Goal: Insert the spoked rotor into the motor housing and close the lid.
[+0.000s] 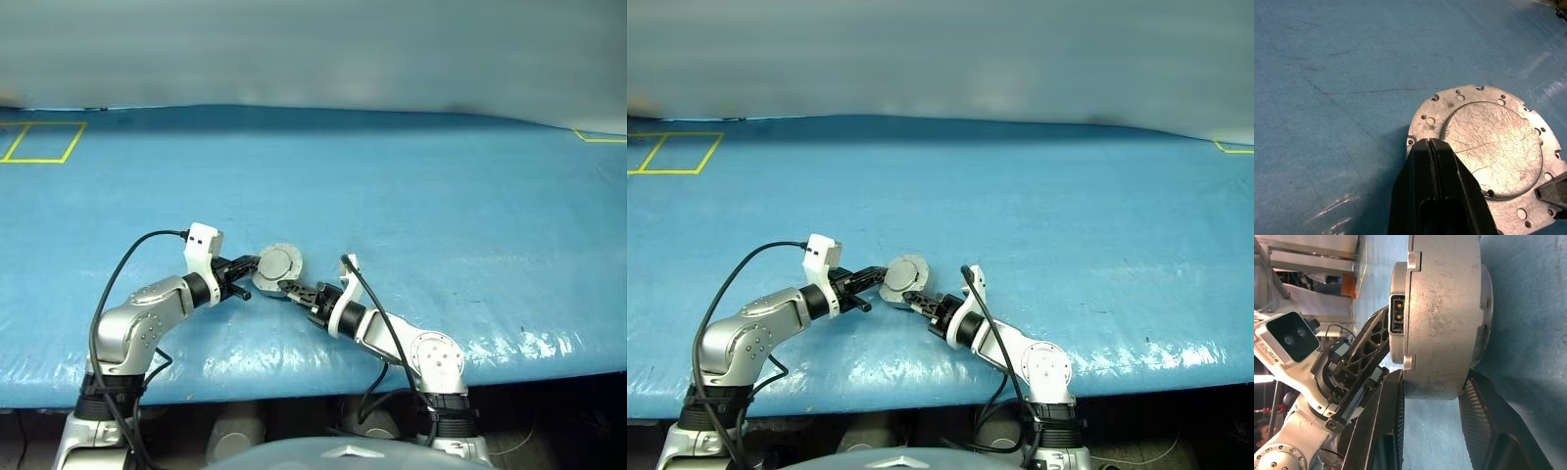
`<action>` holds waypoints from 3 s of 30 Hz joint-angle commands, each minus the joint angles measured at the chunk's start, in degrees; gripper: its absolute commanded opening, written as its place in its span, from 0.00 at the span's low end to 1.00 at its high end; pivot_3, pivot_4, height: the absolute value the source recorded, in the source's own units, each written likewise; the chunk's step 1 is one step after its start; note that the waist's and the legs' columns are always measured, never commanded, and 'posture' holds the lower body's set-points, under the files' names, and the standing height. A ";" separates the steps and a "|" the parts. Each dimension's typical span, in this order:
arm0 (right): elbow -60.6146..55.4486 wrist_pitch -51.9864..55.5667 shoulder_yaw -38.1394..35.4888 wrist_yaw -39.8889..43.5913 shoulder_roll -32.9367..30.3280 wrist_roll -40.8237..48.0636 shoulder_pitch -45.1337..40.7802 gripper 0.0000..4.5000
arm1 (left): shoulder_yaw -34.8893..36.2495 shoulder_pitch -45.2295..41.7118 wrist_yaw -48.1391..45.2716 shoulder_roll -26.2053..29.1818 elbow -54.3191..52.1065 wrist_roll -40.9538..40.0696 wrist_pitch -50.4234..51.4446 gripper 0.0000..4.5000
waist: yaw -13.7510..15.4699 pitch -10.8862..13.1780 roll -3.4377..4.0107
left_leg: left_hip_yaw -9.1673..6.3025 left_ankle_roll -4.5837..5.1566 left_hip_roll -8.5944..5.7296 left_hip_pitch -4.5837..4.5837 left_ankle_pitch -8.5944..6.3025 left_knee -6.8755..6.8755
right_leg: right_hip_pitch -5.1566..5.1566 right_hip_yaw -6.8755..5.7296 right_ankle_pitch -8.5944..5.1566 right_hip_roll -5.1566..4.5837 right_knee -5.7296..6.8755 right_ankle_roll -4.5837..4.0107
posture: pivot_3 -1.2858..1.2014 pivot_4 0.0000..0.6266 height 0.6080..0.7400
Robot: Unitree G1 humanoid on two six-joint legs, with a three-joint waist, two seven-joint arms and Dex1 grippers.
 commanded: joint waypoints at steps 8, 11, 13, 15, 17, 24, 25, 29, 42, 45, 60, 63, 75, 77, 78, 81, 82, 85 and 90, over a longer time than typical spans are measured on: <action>-2.90 -3.93 0.03 2.23 4.25 3.42 -0.43 0.27 | 2.04 1.68 0.67 -2.25 -1.35 -1.44 0.14 0.00 | 0.05 0.02 -0.01 | 0.00 0.00 -0.02 -0.11 0.00 0.00 | -0.09 0.00 0.01 -0.02 -0.01 0.00 | 0.52 0.24 1.00; -3.11 -4.34 -0.33 1.98 4.16 3.86 -0.81 0.27 | 5.91 2.33 2.86 -3.99 -3.29 -3.14 -0.43 0.00 | 0.02 0.05 -0.01 | -0.01 0.00 -0.01 -0.19 0.00 -0.03 | -0.16 -0.01 0.01 -0.02 -0.01 0.00 | 0.52 0.24 1.00; -3.31 -4.96 -0.66 1.93 4.27 4.44 -1.01 0.27 | 8.79 3.02 4.84 -5.38 -5.23 -4.48 -0.94 0.00 | 0.00 0.08 -0.03 | -0.03 0.00 -0.01 -0.24 0.00 -0.03 | -0.22 -0.02 0.02 -0.01 -0.01 0.00 | 0.52 0.24 1.00; -3.72 -5.54 -0.74 2.13 4.24 5.10 -1.19 0.27 | 11.84 3.79 6.72 -6.95 -6.86 -6.39 -1.38 0.00 | 0.01 0.09 -0.05 | -0.03 0.00 -0.01 -0.35 -0.01 -0.03 | -0.31 -0.03 0.03 0.00 -0.01 0.02 | 0.52 0.24 1.00; -4.09 -5.93 -0.80 1.84 4.14 5.68 -1.42 0.27 | 13.95 4.69 8.47 -8.29 -8.86 -7.88 -1.66 0.00 | -0.01 0.08 -0.04 | -0.03 0.00 -0.01 -0.47 -0.01 -0.02 | -0.43 -0.03 0.15 0.00 0.00 0.23 | 0.52 0.24 1.00; -5.26 -9.11 -3.02 -0.12 3.35 9.05 -6.88 0.27 | 22.11 11.61 15.92 -20.44 -13.59 -24.92 -2.45 0.00 | 0.02 0.08 -0.04 | -0.03 0.02 -0.02 -1.03 -0.01 0.15 | -0.87 -0.02 0.30 0.01 0.02 0.46 | 0.52 0.24 1.00; -5.25 -9.42 -3.15 -0.15 3.16 9.44 -7.71 0.27 | 21.97 12.67 16.46 -21.88 -13.84 -26.73 -2.63 0.00 | 0.03 0.08 -0.04 | -0.02 0.04 -0.02 -1.03 -0.02 0.19 | -0.86 -0.01 0.31 0.01 0.02 0.47 | 0.52 0.24 1.00; -5.43 -10.21 -2.87 -0.37 2.65 10.58 -10.77 0.27 | 21.06 16.57 19.15 -28.22 -13.69 -35.69 -3.96 0.09 | 0.05 0.09 -0.06 | -0.06 0.06 -0.02 -1.06 -0.04 0.36 | -0.81 0.00 0.34 0.08 0.04 0.52 | 0.52 0.24 1.00; -4.67 -7.27 1.40 0.50 1.76 12.06 -12.44 0.27 | 14.51 21.59 20.43 -31.29 -8.99 -48.83 -8.78 0.99 | -0.04 0.09 -0.06 | -0.09 0.09 -0.03 -1.08 -0.05 0.61 | -0.73 0.04 0.37 0.17 0.07 0.52 | 0.52 0.24 1.00; -4.82 -6.53 2.25 0.23 2.20 12.86 -12.41 0.27 | 13.69 21.35 21.47 -30.96 -7.28 -52.05 -9.16 0.99 | -0.04 0.09 -0.06 | -0.09 0.09 -0.03 -1.08 -0.05 0.62 | -0.74 0.03 0.34 0.17 0.08 0.46 | 0.52 0.24 1.00; -5.25 -4.11 6.53 -1.08 2.22 15.25 -10.48 0.27 | 11.34 21.37 18.12 -28.26 -6.61 -61.05 -11.71 0.99 | -0.05 0.09 -0.07 | -0.11 0.10 -0.31 -1.08 -0.05 0.66 | -0.72 0.03 0.35 0.17 0.09 0.45 | 0.52 0.24 1.00; -5.77 -3.27 7.14 -1.51 1.79 16.44 -9.66 0.27 | 11.12 20.72 18.42 -28.17 -6.23 -61.32 -12.28 0.99 | -0.03 0.08 -0.07 | -0.10 0.10 -0.33 -1.08 -0.05 0.69 | -0.70 0.04 0.30 0.16 0.08 0.37 | 0.52 0.24 1.00; -6.91 -3.08 7.86 -1.97 0.56 16.17 -7.50 0.27 | 9.76 19.15 22.83 -27.44 -4.81 -62.84 -12.60 0.80 | -0.02 0.08 -0.08 | -0.13 0.11 -0.34 -1.07 -0.04 0.74 | -0.65 0.04 0.30 0.17 0.09 0.37 | 0.52 0.24 1.00; -7.05 -3.77 7.56 -1.42 0.34 14.52 -7.54 0.27 | 9.64 19.71 23.29 -27.51 -5.29 -63.07 -12.78 0.64 | -0.03 0.08 -0.08 | -0.13 0.11 -0.34 -1.07 -0.04 0.74 | -0.65 0.04 0.30 0.17 0.09 0.38 | 0.52 0.24 1.00; -7.21 -3.97 7.48 -1.00 0.09 13.54 -7.62 0.27 | 9.58 19.93 23.56 -27.51 -5.49 -63.11 -12.87 0.57 | -0.06 0.08 -0.08 | -0.12 0.11 -0.35 -1.07 -0.04 0.74 | -0.66 0.04 0.31 0.17 0.09 0.37 | 0.52 0.24 1.00; -8.58 -3.83 7.78 2.39 -1.78 10.44 -8.08 0.27 | 9.79 20.05 24.82 -27.20 -6.22 -62.14 -13.75 0.54 | -0.02 0.08 -0.08 | -0.12 0.11 -0.34 -1.06 -0.04 0.75 | -0.65 0.04 0.30 0.17 0.09 0.36 | 0.52 0.24 1.00; -9.67 -4.21 8.33 4.22 -3.05 8.00 -8.24 0.27 | 10.02 19.66 25.71 -26.95 -6.16 -61.40 -14.31 0.54 | 0.10 0.08 -0.08 | -0.12 0.12 -0.35 -1.06 -0.04 0.76 | -0.65 0.05 0.30 0.16 0.08 0.36 | 0.52 0.24 1.00; -14.93 -6.70 12.98 11.58 -9.71 -3.33 -8.41 0.50 | 11.24 17.63 27.22 -25.62 -5.60 -59.50 -16.10 0.54 | 0.17 0.07 -0.06 | -0.16 0.13 -0.41 -1.08 -0.04 0.83 | -0.61 0.05 0.30 0.14 0.07 0.37 | 0.52 0.24 1.00; -19.89 -15.00 19.47 19.57 -18.53 -21.21 -6.63 0.88 | 13.86 11.71 29.36 -21.48 -1.60 -57.27 -17.08 0.54 | 0.14 0.05 -0.09 | -0.20 0.09 -0.37 -0.97 0.01 0.83 | -0.57 0.03 0.35 0.24 0.11 0.30 | 0.52 0.24 1.00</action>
